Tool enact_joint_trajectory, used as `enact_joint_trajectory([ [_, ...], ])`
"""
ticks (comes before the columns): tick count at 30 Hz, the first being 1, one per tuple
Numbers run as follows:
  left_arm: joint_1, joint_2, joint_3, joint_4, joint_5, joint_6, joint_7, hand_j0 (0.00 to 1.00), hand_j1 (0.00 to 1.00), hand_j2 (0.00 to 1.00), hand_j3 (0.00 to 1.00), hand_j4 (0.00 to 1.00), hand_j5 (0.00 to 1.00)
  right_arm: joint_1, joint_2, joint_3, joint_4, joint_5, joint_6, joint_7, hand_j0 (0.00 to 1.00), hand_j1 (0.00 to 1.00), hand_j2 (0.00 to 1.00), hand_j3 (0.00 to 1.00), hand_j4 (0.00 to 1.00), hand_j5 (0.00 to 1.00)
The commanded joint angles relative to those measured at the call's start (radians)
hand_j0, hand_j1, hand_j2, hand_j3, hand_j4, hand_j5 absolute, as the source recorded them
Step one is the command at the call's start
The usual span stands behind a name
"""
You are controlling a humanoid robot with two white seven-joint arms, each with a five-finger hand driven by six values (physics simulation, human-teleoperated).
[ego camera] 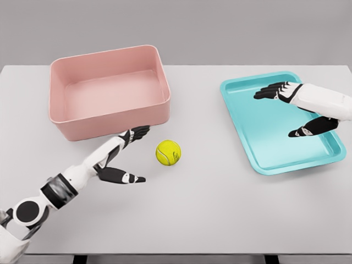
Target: Put the tennis from the blue tray into the pink basket with both arms
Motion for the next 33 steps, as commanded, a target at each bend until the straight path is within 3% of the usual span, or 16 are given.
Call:
enact_joint_trajectory([
  [1,-0.002,-0.011,-0.009,0.001,-0.014,0.005,0.0,1.0,1.0,1.0,1.0,1.0,1.0,0.0,-0.006,-0.001,-0.016,-0.008,0.003,0.0,1.0,1.0,1.0,1.0,1.0,1.0],
  [8,-0.023,-0.027,-0.019,0.004,-0.019,0.038,0.0,1.0,1.0,1.0,1.0,1.0,1.0,-0.003,-0.001,-0.001,-0.019,-0.008,0.003,0.0,1.0,1.0,1.0,1.0,1.0,1.0],
  [17,-0.038,-0.099,-0.024,0.017,-0.091,0.051,0.0,1.0,1.0,1.0,1.0,1.0,1.0,0.002,0.003,-0.001,-0.03,-0.009,0.003,0.0,1.0,1.0,1.0,1.0,1.0,1.0],
  [33,-0.066,-0.139,-0.024,0.06,-0.103,0.104,0.0,1.0,1.0,1.0,1.0,1.0,1.0,0.011,0.003,-0.001,-0.03,-0.008,0.003,0.0,1.0,1.0,1.0,1.0,1.0,1.0],
])
